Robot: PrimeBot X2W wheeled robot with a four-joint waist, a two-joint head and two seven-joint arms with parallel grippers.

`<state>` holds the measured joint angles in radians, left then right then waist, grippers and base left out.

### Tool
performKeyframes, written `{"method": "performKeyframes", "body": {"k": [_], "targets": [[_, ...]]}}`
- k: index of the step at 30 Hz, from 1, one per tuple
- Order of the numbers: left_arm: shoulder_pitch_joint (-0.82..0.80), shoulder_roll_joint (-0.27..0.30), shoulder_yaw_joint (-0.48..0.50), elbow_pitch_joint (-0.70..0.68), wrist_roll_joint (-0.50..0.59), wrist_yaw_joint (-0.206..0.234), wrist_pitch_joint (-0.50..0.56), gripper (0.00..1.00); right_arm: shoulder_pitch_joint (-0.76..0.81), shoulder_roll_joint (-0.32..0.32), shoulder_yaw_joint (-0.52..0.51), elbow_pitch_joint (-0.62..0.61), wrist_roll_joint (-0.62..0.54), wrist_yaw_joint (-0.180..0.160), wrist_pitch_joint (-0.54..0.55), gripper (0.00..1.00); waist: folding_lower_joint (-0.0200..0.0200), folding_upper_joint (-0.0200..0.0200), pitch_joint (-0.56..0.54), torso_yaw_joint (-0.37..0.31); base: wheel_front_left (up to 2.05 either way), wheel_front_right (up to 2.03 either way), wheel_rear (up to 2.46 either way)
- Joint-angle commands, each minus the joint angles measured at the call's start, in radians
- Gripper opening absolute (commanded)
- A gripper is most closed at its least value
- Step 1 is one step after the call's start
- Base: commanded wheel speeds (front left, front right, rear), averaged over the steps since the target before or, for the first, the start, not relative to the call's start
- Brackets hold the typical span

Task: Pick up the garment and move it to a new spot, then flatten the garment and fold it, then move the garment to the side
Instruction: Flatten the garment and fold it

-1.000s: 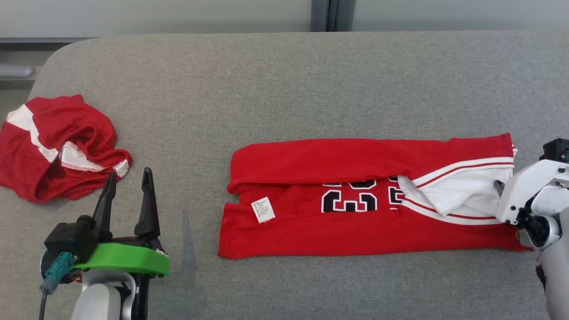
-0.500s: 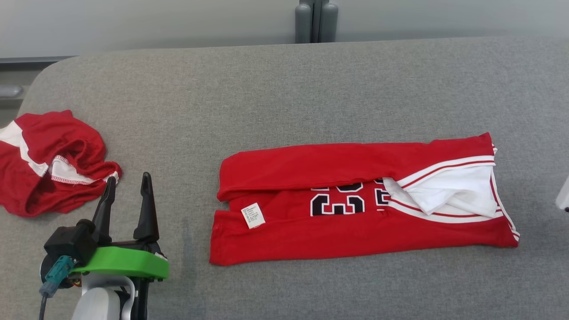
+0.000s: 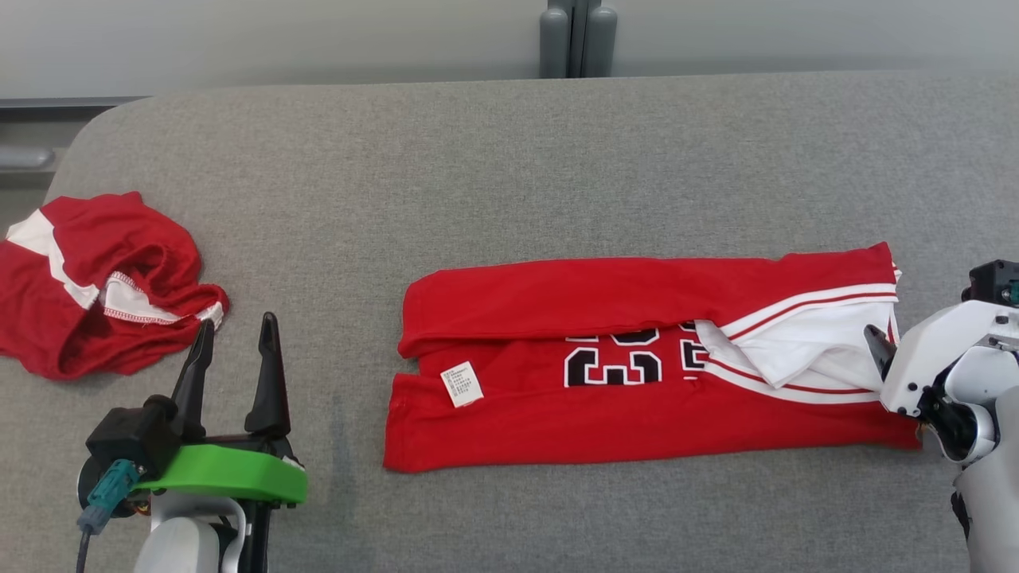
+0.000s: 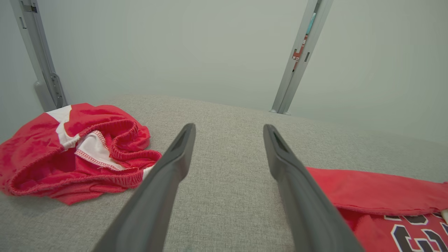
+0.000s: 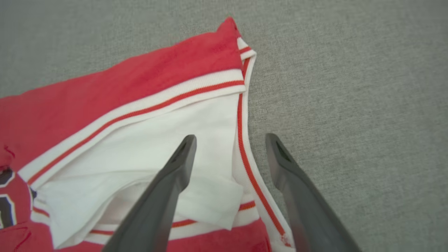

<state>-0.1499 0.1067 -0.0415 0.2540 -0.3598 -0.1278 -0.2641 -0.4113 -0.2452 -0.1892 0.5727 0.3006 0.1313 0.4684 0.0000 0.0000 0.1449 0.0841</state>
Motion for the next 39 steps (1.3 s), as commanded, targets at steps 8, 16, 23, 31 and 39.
{"method": "performKeyframes", "body": {"k": [8,16,23,31,39], "targets": [[-0.011,0.002,-0.015,-0.003,-0.003,-0.003,0.000,1.00,-0.026,-0.003,-0.001,0.109,-0.059,-0.001,0.014,1.00,0.0000,0.0000,0.031,0.027,0.00,0.00,0.00],[-0.022,0.012,-0.008,-0.002,-0.009,-0.003,0.000,1.00,-0.048,0.000,0.046,0.171,-0.056,-0.001,0.012,0.00,0.0000,0.0000,0.051,0.029,0.00,0.00,0.00],[-0.028,0.005,-0.006,-0.019,-0.003,-0.003,0.000,1.00,-0.087,-0.096,-0.021,0.141,-0.118,-0.002,-0.071,0.00,0.0000,0.0000,0.056,0.016,0.00,0.00,0.00],[-0.031,0.007,-0.021,-0.009,-0.008,-0.003,0.000,1.00,-0.036,-0.206,-0.196,0.076,-0.236,-0.002,-0.092,0.00,0.0000,0.0000,0.041,0.014,0.00,0.00,0.00],[-0.007,-0.002,-0.018,-0.003,-0.003,-0.004,0.000,1.00,0.036,-0.123,-0.216,-0.113,-0.276,-0.001,-0.002,0.00,0.0000,0.0000,0.009,0.010,0.00,0.00,0.00]]}}
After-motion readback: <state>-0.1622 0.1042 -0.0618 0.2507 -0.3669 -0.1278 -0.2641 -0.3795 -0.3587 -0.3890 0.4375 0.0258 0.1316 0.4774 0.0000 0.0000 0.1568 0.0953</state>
